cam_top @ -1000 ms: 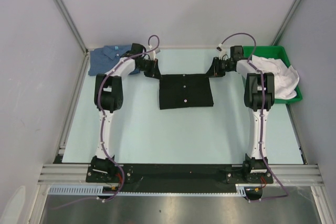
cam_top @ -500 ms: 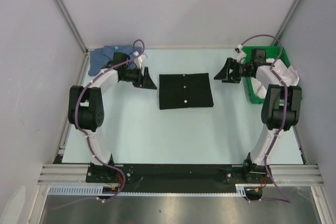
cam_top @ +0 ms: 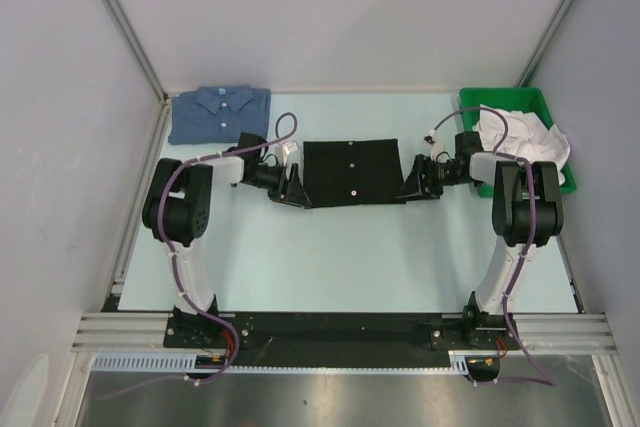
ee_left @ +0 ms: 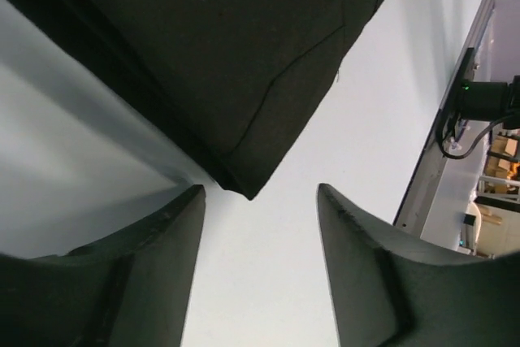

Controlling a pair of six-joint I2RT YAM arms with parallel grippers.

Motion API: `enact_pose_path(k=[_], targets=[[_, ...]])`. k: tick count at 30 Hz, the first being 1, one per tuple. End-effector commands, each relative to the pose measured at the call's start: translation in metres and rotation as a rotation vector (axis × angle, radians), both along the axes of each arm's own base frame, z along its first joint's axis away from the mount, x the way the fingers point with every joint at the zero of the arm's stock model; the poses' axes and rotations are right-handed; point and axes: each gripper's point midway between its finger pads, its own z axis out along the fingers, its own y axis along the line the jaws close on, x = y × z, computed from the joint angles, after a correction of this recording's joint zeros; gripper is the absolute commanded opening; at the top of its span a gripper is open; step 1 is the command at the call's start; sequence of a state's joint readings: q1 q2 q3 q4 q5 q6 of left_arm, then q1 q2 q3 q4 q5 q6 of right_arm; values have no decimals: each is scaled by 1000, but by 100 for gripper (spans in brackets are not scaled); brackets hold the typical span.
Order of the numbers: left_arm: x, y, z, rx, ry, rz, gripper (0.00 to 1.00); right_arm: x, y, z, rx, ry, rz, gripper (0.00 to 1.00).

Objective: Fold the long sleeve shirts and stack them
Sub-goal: Fold the shirt

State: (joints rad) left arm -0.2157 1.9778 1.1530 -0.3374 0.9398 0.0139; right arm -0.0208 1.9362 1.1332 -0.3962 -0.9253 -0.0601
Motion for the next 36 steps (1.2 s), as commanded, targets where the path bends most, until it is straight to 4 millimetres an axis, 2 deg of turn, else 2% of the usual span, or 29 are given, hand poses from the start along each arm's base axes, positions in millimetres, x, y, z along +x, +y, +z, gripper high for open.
enact_pose_path(k=[1,2,3,4,5,7,8,11,15,20,21,22,23,24,25,26,27,28,29,30,31,32,34,35,36], targets=[[13,-9,5,-35,-45,-17,59,17,5,0,-14,-97,34,58],[12,-10,6,-41,-42,-20,55,16,5,-2,-14,-90,35,49],[11,-10,7,-46,-35,-26,44,12,14,-3,-13,-87,62,44],[11,-11,9,-49,-36,-35,36,8,16,-4,-15,-77,71,39],[5,-9,7,-43,-20,-54,19,6,18,-4,-20,-70,77,29],[0,-3,6,-17,2,-59,4,-1,20,-4,-22,-46,87,18],[0,0,8,-11,-12,-65,0,-3,20,0,-29,-46,87,10],[-5,12,11,12,-5,-56,0,-15,17,4,-38,-7,94,0],[-9,23,12,34,0,-50,0,-25,9,8,-57,34,86,0],[-8,28,8,41,16,-46,0,-19,5,6,-68,46,81,1],[-8,28,13,31,4,-54,1,-24,5,8,-63,64,93,10],[-8,29,20,24,-5,-57,10,-26,5,16,-56,55,104,36],[-7,30,29,10,-48,-67,32,-26,5,25,-54,38,113,47],[-8,29,41,-13,-81,-70,41,-33,3,32,-51,47,123,55],[-9,31,64,-22,-158,-70,49,-31,-4,44,-35,26,100,70],[-11,32,76,-28,-202,-77,69,-29,-7,64,-27,-27,93,79],[-14,31,87,-39,-233,-84,78,-29,-8,77,-21,-57,88,86],[-16,29,109,-44,-300,-89,89,-30,-6,89,-2,-87,89,98],[-18,26,116,-45,-313,-92,99,-26,-2,107,9,-160,90,100],[-17,21,126,-41,-350,-101,99,-24,4,116,22,-191,90,100],[-22,11,132,-33,-370,-127,100,-28,22,124,53,-175,100,100],[-24,3,142,-38,-402,-147,99,-21,32,137,69,-252,108,100],[-16,-14,174,-60,-503,-156,99,-21,52,151,108,-259,101,100],[-13,-16,203,-86,-594,-132,99,-15,66,164,124,-346,125,100],[2,-21,225,-123,-727,-89,99,-15,70,175,109,-405,110,100]])
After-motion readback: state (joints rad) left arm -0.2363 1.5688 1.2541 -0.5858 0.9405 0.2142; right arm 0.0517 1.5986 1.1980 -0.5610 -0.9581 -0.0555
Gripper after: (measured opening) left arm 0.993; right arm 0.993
